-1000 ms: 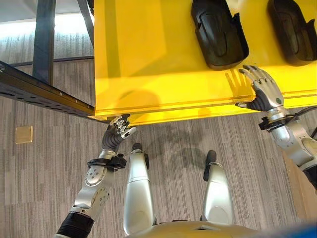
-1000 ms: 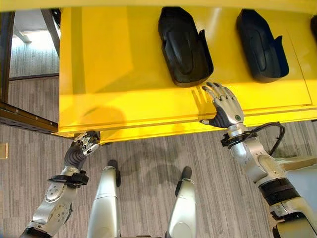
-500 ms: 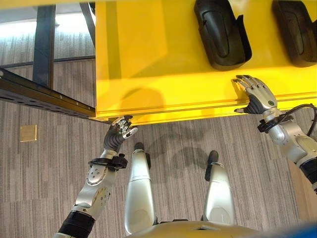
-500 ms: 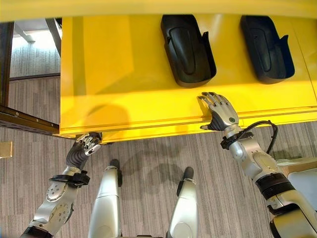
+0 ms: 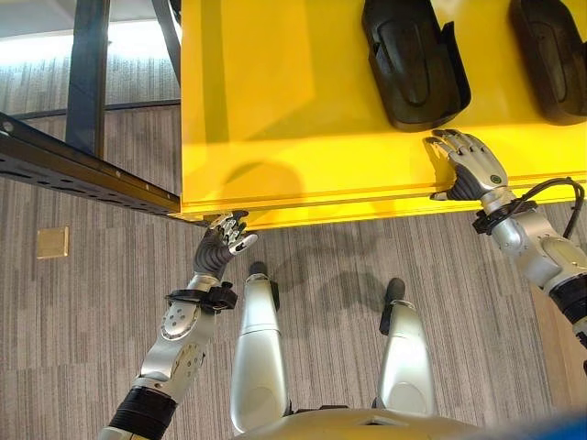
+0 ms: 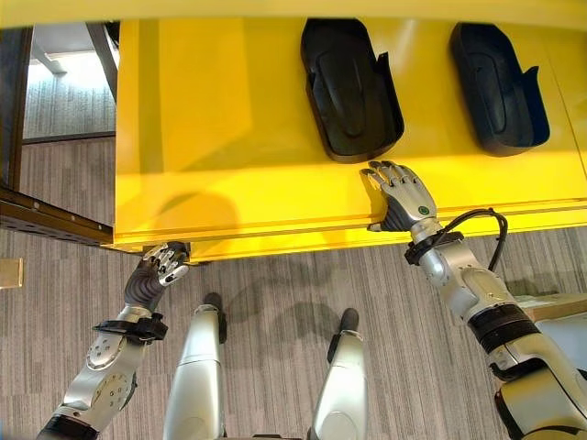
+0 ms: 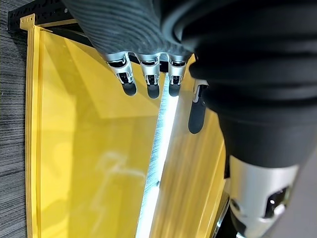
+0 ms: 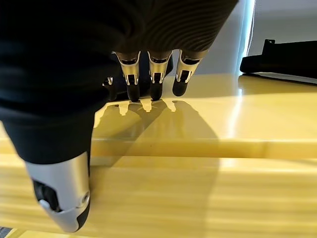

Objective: Move parts from the plastic box to the shelf.

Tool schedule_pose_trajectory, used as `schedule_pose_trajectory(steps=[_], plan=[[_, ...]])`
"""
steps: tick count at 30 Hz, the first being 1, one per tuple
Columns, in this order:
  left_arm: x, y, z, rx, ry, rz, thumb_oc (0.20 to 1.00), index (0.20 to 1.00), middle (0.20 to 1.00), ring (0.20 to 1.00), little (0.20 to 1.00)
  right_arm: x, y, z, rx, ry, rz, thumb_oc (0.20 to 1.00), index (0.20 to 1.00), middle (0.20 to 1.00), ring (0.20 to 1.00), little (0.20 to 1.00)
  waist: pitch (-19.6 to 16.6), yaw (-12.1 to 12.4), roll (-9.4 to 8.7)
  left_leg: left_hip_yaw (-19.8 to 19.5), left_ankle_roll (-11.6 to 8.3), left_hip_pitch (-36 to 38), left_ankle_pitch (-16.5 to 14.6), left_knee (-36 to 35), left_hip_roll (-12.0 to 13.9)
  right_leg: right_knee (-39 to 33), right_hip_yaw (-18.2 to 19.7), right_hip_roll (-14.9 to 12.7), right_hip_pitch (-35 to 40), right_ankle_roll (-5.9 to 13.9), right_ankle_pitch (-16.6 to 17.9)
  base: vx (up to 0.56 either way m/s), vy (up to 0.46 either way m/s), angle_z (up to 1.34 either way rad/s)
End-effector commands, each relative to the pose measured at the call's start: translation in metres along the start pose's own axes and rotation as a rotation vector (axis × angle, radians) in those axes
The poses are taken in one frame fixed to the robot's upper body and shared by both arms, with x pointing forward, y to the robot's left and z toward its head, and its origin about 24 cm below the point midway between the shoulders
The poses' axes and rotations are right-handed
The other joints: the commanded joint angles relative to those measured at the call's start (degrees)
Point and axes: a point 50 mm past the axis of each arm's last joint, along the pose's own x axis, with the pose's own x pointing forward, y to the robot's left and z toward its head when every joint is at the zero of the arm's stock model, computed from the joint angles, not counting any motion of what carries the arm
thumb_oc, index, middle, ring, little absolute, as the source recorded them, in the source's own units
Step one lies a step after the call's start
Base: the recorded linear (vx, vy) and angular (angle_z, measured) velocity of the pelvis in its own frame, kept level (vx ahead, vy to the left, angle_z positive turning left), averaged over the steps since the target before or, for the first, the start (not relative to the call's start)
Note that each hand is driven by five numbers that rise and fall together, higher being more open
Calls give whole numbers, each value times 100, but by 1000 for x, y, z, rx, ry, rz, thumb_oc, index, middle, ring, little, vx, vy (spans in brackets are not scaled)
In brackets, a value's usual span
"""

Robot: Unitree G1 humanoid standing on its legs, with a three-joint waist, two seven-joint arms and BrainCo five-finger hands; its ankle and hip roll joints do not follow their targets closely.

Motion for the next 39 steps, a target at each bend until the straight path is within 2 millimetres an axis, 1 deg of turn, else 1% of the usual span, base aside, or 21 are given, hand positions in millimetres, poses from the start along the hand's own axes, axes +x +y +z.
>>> schedule_pose_trajectory(steps=[1, 2, 3, 4, 5, 6, 7, 13, 14, 15, 20, 24, 27, 30, 32, 33, 34, 35, 38, 39], plan=[[9, -13, 32, 34, -176, -93, 1000, 1000, 1000, 1000, 1000, 16, -20, 1, 1, -13, -64, 1000, 1000, 1000, 1000, 1000, -60, 155, 34, 128, 136, 51, 486, -436, -117, 1138, 55, 228, -260, -556, -374, 9, 10, 3], [9, -13, 33, 33, -177, -92, 1000, 1000, 1000, 1000, 1000, 15, -18, 2, 5, -11, -62, 1000, 1000, 1000, 1000, 1000, -77, 154, 17, 117, 100, 112, 332, -407, -113, 1169, 71, 230, -199, -527, -499, 0, 0, 0], [9, -13, 33, 34, -179, -93, 1000, 1000, 1000, 1000, 1000, 16, -19, 2, 5, -11, -63, 1000, 1000, 1000, 1000, 1000, -52, 156, 23, 131, 138, 55, 489, -442, -123, 1133, 62, 224, -254, -553, -365, 92, -12, 1], [9, -13, 33, 34, -180, -92, 1000, 1000, 1000, 1000, 1000, 15, -18, 2, 9, -10, -60, 1000, 1000, 1000, 1000, 1000, -74, 155, 15, 117, 102, 115, 333, -412, -113, 1168, 73, 230, -200, -528, -494, -78, 23, -1], [9, -13, 34, 34, -182, -93, 1000, 1000, 1000, 1000, 1000, 15, -17, 2, 11, -10, -60, 1000, 1000, 1000, 1000, 1000, -50, 153, 19, 135, 142, 61, 491, -456, -123, 1130, 68, 227, -257, -554, -364, 0, 0, 0], [9, -13, 34, 36, -184, -91, 1000, 1000, 1000, 1000, 1000, 14, -17, 2, 12, -11, -60, 1000, 1000, 1000, 1000, 1000, -48, 154, 13, 137, 144, 55, 488, -448, -123, 1125, 73, 230, -257, -555, -362, 0, 0, 0], [9, -12, 34, 36, -183, -87, 1000, 1000, 1000, 1000, 1000, 14, -16, 3, 15, -13, -58, 1000, 1000, 1000, 1000, 1000, -71, 152, 2, 126, 107, 113, 328, -412, -114, 1161, 87, 238, -206, -527, -494, 88, -8, 3], [9, -12, 33, 34, -184, -80, 1000, 1000, 1000, 1000, 1000, 12, -17, 9, 49, -37, -70, 1000, 1000, 1000, 1000, 1000, -66, 153, -11, 131, 115, 91, 314, -383, -108, 1158, 93, 235, -210, -525, -483, 14, -1, 0], [9, -12, 32, 31, -181, -76, 1000, 1000, 1000, 1000, 1000, 11, -20, 14, 71, -63, -84, 1000, 1000, 1000, 1000, 1000, -70, 137, -21, 136, 116, 98, 315, -391, -109, 1141, 96, 239, -198, -519, -483, -70, 31, 0], [9, -12, 33, 31, -185, -75, 1000, 1000, 1000, 1000, 1000, 10, -23, 16, 83, -72, -98, 1000, 1000, 1000, 1000, 1000, -50, 132, -16, 154, 157, 44, 481, -444, -119, 1100, 88, 238, -254, -547, -346, -64, 33, 0], [8, -10, 33, 35, -187, -53, 1000, 1000, 1000, 1000, 1000, -5, -27, 36, 187, -159, -120, 1000, 1000, 1000, 1000, 1000, -46, 54, -49, 161, 158, 38, 487, -450, -109, 1096, 80, 231, -264, -549, -354, -14, 6, 0], [7, -10, 32, 38, -184, -48, 1000, 1000, 1000, 1000, 1000, -16, -25, 49, 254, -221, -83, 1000, 1000, 1000, 1000, 1000, -54, 14, -72, 158, 151, 36, 489, -450, -94, 1098, 94, 247, -280, -555, -355, 0, 0, 0], [6, -9, 33, 44, -183, -41, 1000, 1000, 1000, 1000, 1000, -23, -28, 59, 322, -275, -71, 1000, 1000, 1000, 1000, 1000, -48, -18, -87, 165, 145, 41, 494, -447, -76, 1102, 102, 254, -281, -553, -359, 0, 0, 0], [6, -8, 34, 50, -186, -41, 1000, 1000, 1000, 1000, 1000, -29, -37, 72, 390, -351, -72, 1000, 1000, 1000, 1000, 1000, -37, -51, -100, 163, 138, 35, 506, -449, -65, 1108, 102, 264, -298, -553, -360, 0, 0, 0], [5, -8, 33, 52, -180, -42, 1000, 1000, 1000, 1000, 1000, -34, -44, 75, 433, -376, -86, 1000, 1000, 1000, 1000, 1000, -37, -71, -108, 162, 135, 26, 512, -450, -55, 1117, 113, 270, -317, -551, -361, 0, 0, 0], [4, -7, 33, 53, -180, -39, 1000, 1000, 1000, 1000, 1000, -35, -52, 77, 436, -392, -118, 1000, 1000, 1000, 1000, 1000, -40, -82, -111, 167, 130, 21, 515, -448, -48, 1118, 117, 273, -317, -548, -361, 0, 0, 0], [4, -7, 33, 53, -181, -37, 1000, 1000, 1000, 1000, 1000, -38, -59, 77, 494, -399, -157, 1000, 1000, 1000, 1000, 1000, -40, -103, -113, 167, 130, 16, 520, -445, -45, 1118, 114, 277, -320, -549, -359, 0, 0, 0], [3, -7, 33, 52, -179, -32, 1000, 1000, 1000, 1000, 1000, -41, -62, 76, 552, -390, -184, 1000, 1000, 1000, 1000, 1000, -45, -110, -114, 167, 131, 20, 522, -453, -45, 1115, 117, 281, -327, -547, -353, 0, 0, 0], [2, -5, 32, 49, -178, -16, 1000, 1000, 1000, 1000, 1000, -47, -83, 75, 659, -393, -337, 1000, 1000, 1000, 1000, 1000, -53, -144, -110, 181, 130, 30, 515, -459, -29, 1118, 114, 284, -327, -540, -353, 28, -6, 0], [2, -5, 32, 42, -181, -8, 1000, 1000, 1000, 1000, 1000, -48, -86, 72, 701, -377, -385, 1000, 1000, 1000, 1000, 1000, -76, -153, -113, 169, 92, 87, 350, -409, -14, 1163, 126, 292, -270, -514, -489, 0, 0, 0]])
